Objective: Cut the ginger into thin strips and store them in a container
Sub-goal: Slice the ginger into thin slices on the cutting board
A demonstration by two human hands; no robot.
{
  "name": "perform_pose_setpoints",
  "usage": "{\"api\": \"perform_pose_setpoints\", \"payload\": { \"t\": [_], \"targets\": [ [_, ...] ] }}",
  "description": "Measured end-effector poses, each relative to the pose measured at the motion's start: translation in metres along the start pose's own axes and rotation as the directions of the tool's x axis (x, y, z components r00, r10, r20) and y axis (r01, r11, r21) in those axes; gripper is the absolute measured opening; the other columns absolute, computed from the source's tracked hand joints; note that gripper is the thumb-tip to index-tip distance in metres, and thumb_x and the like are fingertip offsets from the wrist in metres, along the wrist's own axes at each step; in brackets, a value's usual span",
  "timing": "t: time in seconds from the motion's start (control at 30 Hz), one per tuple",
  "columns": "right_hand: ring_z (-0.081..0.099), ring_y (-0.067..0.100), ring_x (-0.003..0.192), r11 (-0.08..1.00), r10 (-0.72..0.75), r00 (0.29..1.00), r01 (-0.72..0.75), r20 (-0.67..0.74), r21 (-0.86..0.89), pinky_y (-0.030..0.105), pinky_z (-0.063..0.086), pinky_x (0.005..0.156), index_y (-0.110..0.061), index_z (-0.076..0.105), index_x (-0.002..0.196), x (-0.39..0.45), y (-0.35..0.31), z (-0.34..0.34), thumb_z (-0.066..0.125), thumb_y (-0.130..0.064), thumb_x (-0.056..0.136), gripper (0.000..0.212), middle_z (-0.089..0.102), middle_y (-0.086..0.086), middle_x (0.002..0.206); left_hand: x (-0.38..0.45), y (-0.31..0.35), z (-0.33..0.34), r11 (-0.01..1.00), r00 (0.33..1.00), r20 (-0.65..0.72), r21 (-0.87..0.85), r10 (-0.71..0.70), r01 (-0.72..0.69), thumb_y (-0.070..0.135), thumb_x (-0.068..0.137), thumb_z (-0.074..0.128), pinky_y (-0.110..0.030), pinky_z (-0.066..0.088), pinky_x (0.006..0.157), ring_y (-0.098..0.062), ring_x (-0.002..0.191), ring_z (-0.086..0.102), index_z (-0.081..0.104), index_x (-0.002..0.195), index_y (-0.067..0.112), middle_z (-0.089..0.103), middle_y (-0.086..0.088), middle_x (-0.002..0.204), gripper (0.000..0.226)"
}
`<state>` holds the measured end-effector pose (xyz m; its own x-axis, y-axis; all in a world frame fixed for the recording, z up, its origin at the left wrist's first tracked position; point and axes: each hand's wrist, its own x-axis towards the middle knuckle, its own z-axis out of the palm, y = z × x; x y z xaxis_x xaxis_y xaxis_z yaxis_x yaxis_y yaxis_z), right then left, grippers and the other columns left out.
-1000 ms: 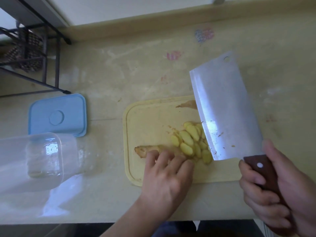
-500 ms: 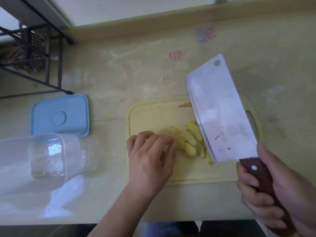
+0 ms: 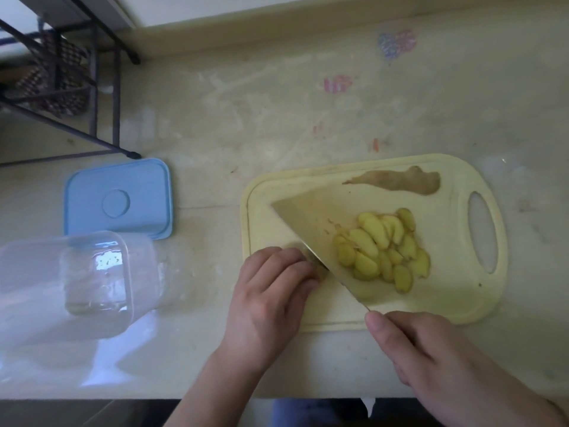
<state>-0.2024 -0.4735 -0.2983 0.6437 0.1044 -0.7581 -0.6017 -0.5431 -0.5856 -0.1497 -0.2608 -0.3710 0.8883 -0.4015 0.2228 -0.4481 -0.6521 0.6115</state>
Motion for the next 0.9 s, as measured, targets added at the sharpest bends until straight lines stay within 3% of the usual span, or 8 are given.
{"api": "perform_pose_setpoints", "payload": {
  "t": [0.33, 0.43, 0.6, 0.7, 0.8, 0.9],
  "targets": [
    [0.049, 0.008, 0.052, 0.987, -0.092, 0.990, 0.077, -0.105, -0.142, 0.023, 0.038, 0.056, -0.020, 0.048, 0.075, -0.013, -0.007, -0.003, 0.010, -0.107, 0.061, 0.095, 0.044, -0.003, 0.053, -0.008, 0.010, 0.004, 0.998, 0.998, -0.050, 0.063, 0.026, -0.023, -0.011, 0.086, 0.068, -0.038, 0.053, 0.088, -0.032, 0.099, 0.065, 0.077, 0.099, 0.001, 0.072, -0.007, 0.108, 0.020],
    [0.052, 0.010, 0.055, 0.989, -0.068, 0.994, 0.056, -0.085, -0.136, 0.021, 0.038, 0.056, -0.020, 0.048, 0.079, -0.017, -0.010, -0.003, 0.006, -0.108, 0.057, 0.099, 0.047, -0.002, 0.054, -0.006, 0.010, 0.003, 0.996, 0.999, -0.037, 0.083, 0.016, -0.013, -0.013, 0.085, 0.066, -0.033, 0.052, 0.092, -0.034, 0.099, 0.067, 0.077, 0.098, 0.001, 0.073, -0.009, 0.107, 0.023],
    [0.059, 0.015, 0.064, 0.992, -0.043, 0.996, 0.033, -0.077, -0.122, 0.030, 0.046, 0.068, -0.020, 0.052, 0.085, -0.018, -0.008, -0.004, 0.005, -0.110, 0.056, 0.105, 0.053, -0.001, 0.060, -0.005, 0.011, 0.002, 0.995, 0.999, -0.034, 0.105, 0.004, -0.001, -0.012, 0.089, 0.059, -0.025, 0.047, 0.096, -0.033, 0.097, 0.067, 0.077, 0.094, 0.001, 0.072, -0.009, 0.104, 0.023],
    [0.058, 0.012, 0.061, 0.992, -0.043, 0.995, 0.033, -0.086, -0.119, 0.027, 0.045, 0.066, -0.022, 0.053, 0.082, -0.020, -0.010, -0.003, 0.003, -0.109, 0.055, 0.104, 0.053, -0.001, 0.058, -0.005, 0.013, 0.002, 0.995, 0.999, -0.041, 0.103, -0.004, 0.009, -0.011, 0.089, 0.060, -0.024, 0.047, 0.096, -0.031, 0.098, 0.067, 0.078, 0.095, 0.001, 0.071, -0.009, 0.105, 0.022],
    [0.063, 0.010, 0.069, 0.986, -0.056, 0.989, 0.034, -0.136, -0.162, 0.025, 0.046, 0.073, -0.018, 0.058, 0.083, -0.021, -0.009, -0.004, 0.003, -0.108, 0.059, 0.108, 0.060, -0.004, 0.063, -0.004, 0.014, 0.001, 0.995, 0.999, -0.047, 0.096, -0.008, 0.012, -0.016, 0.086, 0.059, -0.023, 0.045, 0.095, -0.031, 0.098, 0.065, 0.077, 0.095, 0.002, 0.067, -0.006, 0.107, 0.027],
    [0.056, 0.009, 0.059, 0.990, -0.059, 0.991, 0.043, -0.119, -0.137, 0.025, 0.042, 0.063, -0.023, 0.053, 0.079, -0.019, -0.010, -0.004, 0.005, -0.108, 0.059, 0.099, 0.051, -0.006, 0.055, -0.003, 0.015, 0.000, 0.994, 0.999, -0.035, 0.108, -0.002, 0.006, -0.018, 0.085, 0.059, -0.026, 0.047, 0.093, -0.031, 0.097, 0.065, 0.077, 0.095, 0.002, 0.071, -0.008, 0.103, 0.029]
  ]
}}
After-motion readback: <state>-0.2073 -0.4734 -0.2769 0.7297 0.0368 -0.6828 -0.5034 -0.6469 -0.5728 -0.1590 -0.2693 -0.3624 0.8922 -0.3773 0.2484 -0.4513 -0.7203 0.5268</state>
